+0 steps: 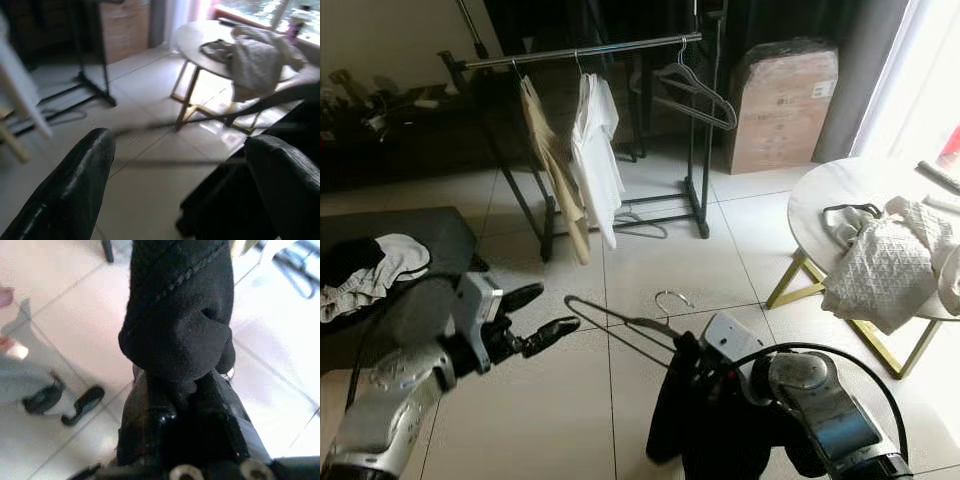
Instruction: Hang hanger
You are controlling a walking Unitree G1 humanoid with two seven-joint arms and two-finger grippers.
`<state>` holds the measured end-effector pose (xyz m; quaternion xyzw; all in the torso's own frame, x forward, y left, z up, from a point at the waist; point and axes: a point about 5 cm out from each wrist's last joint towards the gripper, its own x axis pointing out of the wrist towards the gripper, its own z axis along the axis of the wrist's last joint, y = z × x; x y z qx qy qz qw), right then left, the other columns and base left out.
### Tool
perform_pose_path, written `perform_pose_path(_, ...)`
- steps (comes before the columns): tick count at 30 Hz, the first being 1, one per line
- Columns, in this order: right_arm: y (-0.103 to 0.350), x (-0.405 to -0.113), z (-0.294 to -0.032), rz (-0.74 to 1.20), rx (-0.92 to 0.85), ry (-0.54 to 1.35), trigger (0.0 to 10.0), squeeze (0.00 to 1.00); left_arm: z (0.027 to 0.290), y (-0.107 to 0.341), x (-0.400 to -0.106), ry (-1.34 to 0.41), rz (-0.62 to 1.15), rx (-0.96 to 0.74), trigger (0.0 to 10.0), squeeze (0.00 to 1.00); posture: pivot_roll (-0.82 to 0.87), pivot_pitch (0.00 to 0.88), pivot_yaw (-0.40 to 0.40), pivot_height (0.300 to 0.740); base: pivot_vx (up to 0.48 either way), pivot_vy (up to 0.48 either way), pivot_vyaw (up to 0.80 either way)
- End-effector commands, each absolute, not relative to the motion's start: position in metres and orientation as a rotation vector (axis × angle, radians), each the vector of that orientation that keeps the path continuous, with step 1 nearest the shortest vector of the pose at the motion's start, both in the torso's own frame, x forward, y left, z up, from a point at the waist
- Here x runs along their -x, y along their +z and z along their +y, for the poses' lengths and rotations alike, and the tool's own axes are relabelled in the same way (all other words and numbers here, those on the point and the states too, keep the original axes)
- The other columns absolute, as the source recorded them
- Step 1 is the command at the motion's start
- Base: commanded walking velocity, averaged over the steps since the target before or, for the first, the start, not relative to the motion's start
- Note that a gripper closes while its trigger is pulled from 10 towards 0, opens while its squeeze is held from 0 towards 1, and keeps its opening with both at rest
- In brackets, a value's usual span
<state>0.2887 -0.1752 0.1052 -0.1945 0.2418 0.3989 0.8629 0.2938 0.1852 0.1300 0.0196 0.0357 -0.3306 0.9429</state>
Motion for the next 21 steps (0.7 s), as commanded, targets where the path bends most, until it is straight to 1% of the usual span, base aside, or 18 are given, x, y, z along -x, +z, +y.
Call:
perform_pose_path(1, 0.120, -0.291, -0.168, 0.435, 0.391, 0.846, 0.0, 0.00, 0.194, 0.127, -0.293, -0.617, 0.091, -0.027, 10.0, 0.00, -0.13, 0.181, 0.067, 0.740, 0.000, 0.000, 0.00)
perform_pose_path(3, 0.138, -0.292, -0.154, 0.347, 0.387, 0.865, 0.0, 0.00, 0.193, 0.120, -0.294, -0.536, 0.092, 0.021, 10.0, 0.00, -0.14, 0.182, 0.067, 0.740, 0.000, 0.000, 0.00)
perform_pose_path(8, 0.157, -0.295, -0.126, 0.236, 0.346, 0.883, 0.0, 0.00, 0.180, 0.113, -0.293, -0.470, 0.076, 0.106, 10.0, 0.00, -0.14, 0.178, 0.065, 0.740, 0.000, 0.000, 0.00)
perform_pose_path(9, 0.157, -0.295, -0.126, 0.236, 0.346, 0.883, 0.0, 0.00, 0.180, 0.113, -0.293, -0.470, 0.076, 0.106, 10.0, 0.00, -0.14, 0.178, 0.065, 0.740, 0.000, 0.000, 0.00)
perform_pose_path(10, 0.164, -0.297, -0.114, 0.186, 0.315, 0.868, 0.0, 0.00, 0.176, 0.108, -0.290, -0.442, 0.066, 0.138, 10.0, 0.00, -0.14, 0.151, 0.059, 0.740, 0.000, 0.000, 0.00)
perform_pose_path(11, 0.166, -0.298, -0.110, 0.167, 0.303, 0.861, 0.0, 0.00, 0.175, 0.106, -0.288, -0.429, 0.063, 0.147, 10.0, 0.00, -0.14, 0.151, 0.059, 0.740, 0.000, 0.000, 0.00)
perform_pose_path(12, 0.179, -0.302, -0.101, 0.097, 0.262, 0.830, 0.0, 0.00, 0.172, 0.102, -0.284, -0.408, 0.067, 0.195, 10.0, 0.00, -0.14, 0.137, 0.057, 0.740, 0.000, 0.000, 0.00)
perform_pose_path(14, 0.184, -0.304, -0.098, 0.069, 0.248, 0.813, 0.0, 0.00, 0.171, 0.100, -0.283, -0.405, 0.067, 0.211, 10.0, 0.00, -0.14, 0.137, 0.057, 0.740, 0.000, 0.000, 0.00)
perform_pose_path(17, 0.209, -0.304, -0.087, -0.045, 0.173, 0.796, 0.0, 0.00, 0.165, 0.101, -0.276, -0.389, 0.038, 0.302, 10.0, 0.00, -0.13, 0.092, 0.057, 0.740, 0.000, 0.000, 0.00)
perform_pose_path(18, 0.209, -0.304, -0.087, -0.045, 0.173, 0.796, 0.0, 0.00, 0.165, 0.101, -0.276, -0.389, 0.038, 0.302, 10.0, 0.00, -0.13, 0.092, 0.057, 0.740, 0.000, 0.000, 0.00)
perform_pose_path(19, 0.218, -0.301, -0.082, -0.084, 0.159, 0.800, 0.0, 0.00, 0.162, 0.103, -0.273, -0.402, 0.025, 0.357, 10.0, 0.00, -0.14, 0.084, 0.057, 0.740, 0.000, 0.000, 0.00)
perform_pose_path(20, 0.219, -0.301, -0.081, -0.090, 0.160, 0.800, 0.0, 0.00, 0.161, 0.103, -0.271, -0.416, 0.022, 0.376, 10.0, 0.00, -0.14, 0.084, 0.057, 0.740, 0.000, 0.000, 0.00)
perform_pose_path(21, 0.222, -0.299, -0.080, -0.105, 0.161, 0.810, 0.0, 0.00, 0.158, 0.102, -0.268, -0.463, 0.038, 0.413, 10.0, 0.00, -0.14, 0.082, 0.058, 0.740, 0.000, 0.000, 0.00)
